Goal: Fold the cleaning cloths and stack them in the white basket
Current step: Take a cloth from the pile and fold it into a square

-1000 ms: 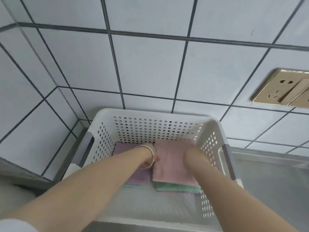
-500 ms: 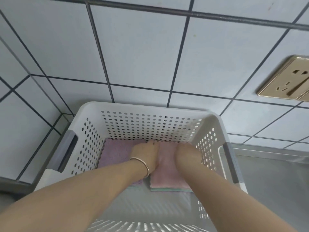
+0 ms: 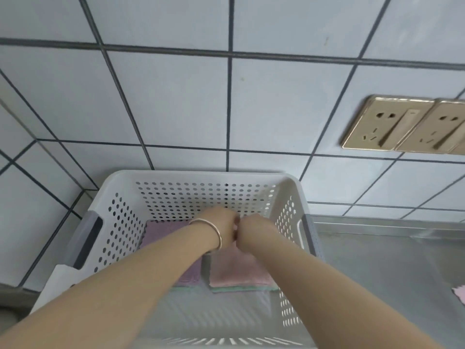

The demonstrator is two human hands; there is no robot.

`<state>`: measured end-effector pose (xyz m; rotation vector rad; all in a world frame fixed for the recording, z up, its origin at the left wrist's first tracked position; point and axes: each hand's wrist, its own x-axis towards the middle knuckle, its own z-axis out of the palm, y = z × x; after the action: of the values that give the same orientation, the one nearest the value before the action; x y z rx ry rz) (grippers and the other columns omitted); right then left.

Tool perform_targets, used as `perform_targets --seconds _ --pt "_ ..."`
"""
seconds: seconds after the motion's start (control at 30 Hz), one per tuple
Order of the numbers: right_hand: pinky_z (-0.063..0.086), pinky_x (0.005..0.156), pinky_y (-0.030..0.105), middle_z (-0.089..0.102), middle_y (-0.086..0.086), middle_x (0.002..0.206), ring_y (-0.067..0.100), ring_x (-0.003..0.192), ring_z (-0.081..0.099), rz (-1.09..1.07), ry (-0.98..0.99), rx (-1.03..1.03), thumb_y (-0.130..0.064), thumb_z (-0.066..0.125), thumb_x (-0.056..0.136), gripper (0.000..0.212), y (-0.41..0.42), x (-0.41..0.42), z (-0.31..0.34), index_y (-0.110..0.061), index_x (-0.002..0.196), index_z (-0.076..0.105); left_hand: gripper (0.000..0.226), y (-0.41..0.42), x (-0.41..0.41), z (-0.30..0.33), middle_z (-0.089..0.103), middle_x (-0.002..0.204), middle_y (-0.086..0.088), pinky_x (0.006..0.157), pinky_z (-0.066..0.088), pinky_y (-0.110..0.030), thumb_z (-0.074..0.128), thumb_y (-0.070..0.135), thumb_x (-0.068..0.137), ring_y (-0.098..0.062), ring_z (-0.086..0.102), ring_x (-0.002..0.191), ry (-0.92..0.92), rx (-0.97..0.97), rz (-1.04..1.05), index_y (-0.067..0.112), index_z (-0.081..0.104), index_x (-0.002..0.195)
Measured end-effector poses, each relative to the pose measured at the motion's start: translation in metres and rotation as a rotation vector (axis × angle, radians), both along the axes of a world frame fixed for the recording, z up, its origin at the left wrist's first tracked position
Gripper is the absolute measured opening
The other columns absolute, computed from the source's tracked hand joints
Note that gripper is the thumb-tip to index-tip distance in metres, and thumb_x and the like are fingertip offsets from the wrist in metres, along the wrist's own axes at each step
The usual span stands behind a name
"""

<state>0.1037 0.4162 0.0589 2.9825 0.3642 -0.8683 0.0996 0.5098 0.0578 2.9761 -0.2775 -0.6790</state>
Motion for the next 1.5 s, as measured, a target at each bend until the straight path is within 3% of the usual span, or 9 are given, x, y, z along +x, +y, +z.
perform_targets --seconds 0.2,0.4,0.57,0.77,0.97,1.1,1.23,1.4,1.5 --pt "0.036 0.061 0.028 0.062 0.009 0.102 0.029 0.092 0.062 -0.109 -0.447 0.395 -0.013 0.042 0.091 0.02 -0.052 -0.054 0.076 -0.011 0.105 0.055 0.014 -0.031 -0.041 0.089 0.066 0.091 -0.001 0.074 0.047 -0.034 0.049 0.026 0.089 -0.025 0.059 0.088 -0.42 -0.265 0.054 0.024 0.062 0.085" --pt "-0.003 0.039 0.015 0.05 -0.003 0.043 0.021 0.031 0.04 -0.357 -0.854 0.541 -0.021 0.04 0.064 0.013 -0.161 -0.134 0.072 -0.019 0.057 0.05 0.029 -0.135 -0.113 0.091 0.064 0.081 0.006 0.07 0.05 -0.034 0.04 0.044 0.076 -0.017 0.062 0.079 -0.519 -0.532 -0.106 0.026 0.061 0.086" --pt "0.03 0.053 0.026 0.068 0.004 0.077 0.032 0.07 0.063 -0.538 -0.68 0.446 -0.03 0.026 0.075 0.042 -0.277 -0.196 0.017 -0.018 0.09 0.064 0.037 -0.25 -0.154 0.042 0.066 0.087 0.011 0.073 0.047 -0.028 0.035 0.052 0.081 -0.013 0.063 0.089 -0.305 -0.519 -0.233 0.032 0.058 0.102" --pt "0.032 0.059 0.028 0.067 0.005 0.092 0.027 0.076 0.054 -0.85 -0.606 0.317 -0.022 0.046 0.087 0.014 -0.425 -0.225 -0.024 -0.017 0.088 0.059 0.018 -0.371 -0.171 -0.009 0.067 0.097 0.014 0.079 0.043 -0.02 0.052 0.036 0.089 -0.008 0.063 0.095 -0.086 -0.487 -0.284 0.029 0.06 0.104" --pt "0.038 0.088 0.034 0.053 0.007 0.121 0.027 0.114 0.045 -1.181 -0.812 0.221 -0.011 0.056 0.082 0.037 -0.559 -0.208 -0.064 -0.013 0.119 0.055 0.01 -0.452 -0.166 -0.036 0.059 0.084 0.019 0.078 0.046 -0.021 0.05 0.036 0.089 -0.008 0.062 0.092 0.071 -0.46 -0.216 0.033 0.059 0.094" --pt "0.035 0.098 0.042 0.046 0.008 0.128 0.031 0.115 0.039 -1.096 -0.749 0.087 -0.011 0.059 0.078 0.052 -0.612 -0.182 -0.077 -0.025 0.128 0.051 0.017 -0.479 -0.16 -0.046 0.057 0.081 0.021 0.07 0.039 -0.017 0.05 0.036 0.089 -0.004 0.059 0.086 0.051 -0.451 -0.173 0.03 0.061 0.1" --pt "0.032 0.091 0.036 0.054 0.0 0.124 0.028 0.116 0.04 -0.968 -0.753 0.114 -0.015 0.053 0.082 0.031 -0.635 -0.165 -0.084 -0.024 0.11 0.066 0.017 -0.49 -0.158 -0.043 0.056 0.085 0.021 0.064 0.036 -0.015 0.049 0.036 0.089 -0.002 0.057 0.085 0.015 -0.437 -0.12 0.031 0.06 0.102" --pt "0.024 0.039 0.024 0.06 0.011 0.051 0.03 0.047 0.057 -0.619 -0.884 0.306 -0.015 0.056 0.071 0.014 -0.598 -0.148 -0.044 -0.011 0.081 0.066 0.035 -0.5 -0.149 -0.02 0.053 0.116 0.015 0.082 0.043 -0.022 0.054 0.039 0.087 -0.004 0.055 0.106 -0.181 -0.566 0.025 0.033 0.051 0.122" --pt "0.001 0.038 0.012 0.043 0.001 0.03 0.022 0.023 0.041 -0.333 -0.975 0.225 -0.021 0.062 0.053 0.005 -0.552 -0.152 -0.006 -0.016 0.056 0.061 0.049 -0.498 -0.151 -0.002 0.049 0.12 0.012 0.079 0.04 -0.02 0.061 0.039 0.081 -0.006 0.054 0.108 -0.28 -0.671 0.096 0.03 0.047 0.127"
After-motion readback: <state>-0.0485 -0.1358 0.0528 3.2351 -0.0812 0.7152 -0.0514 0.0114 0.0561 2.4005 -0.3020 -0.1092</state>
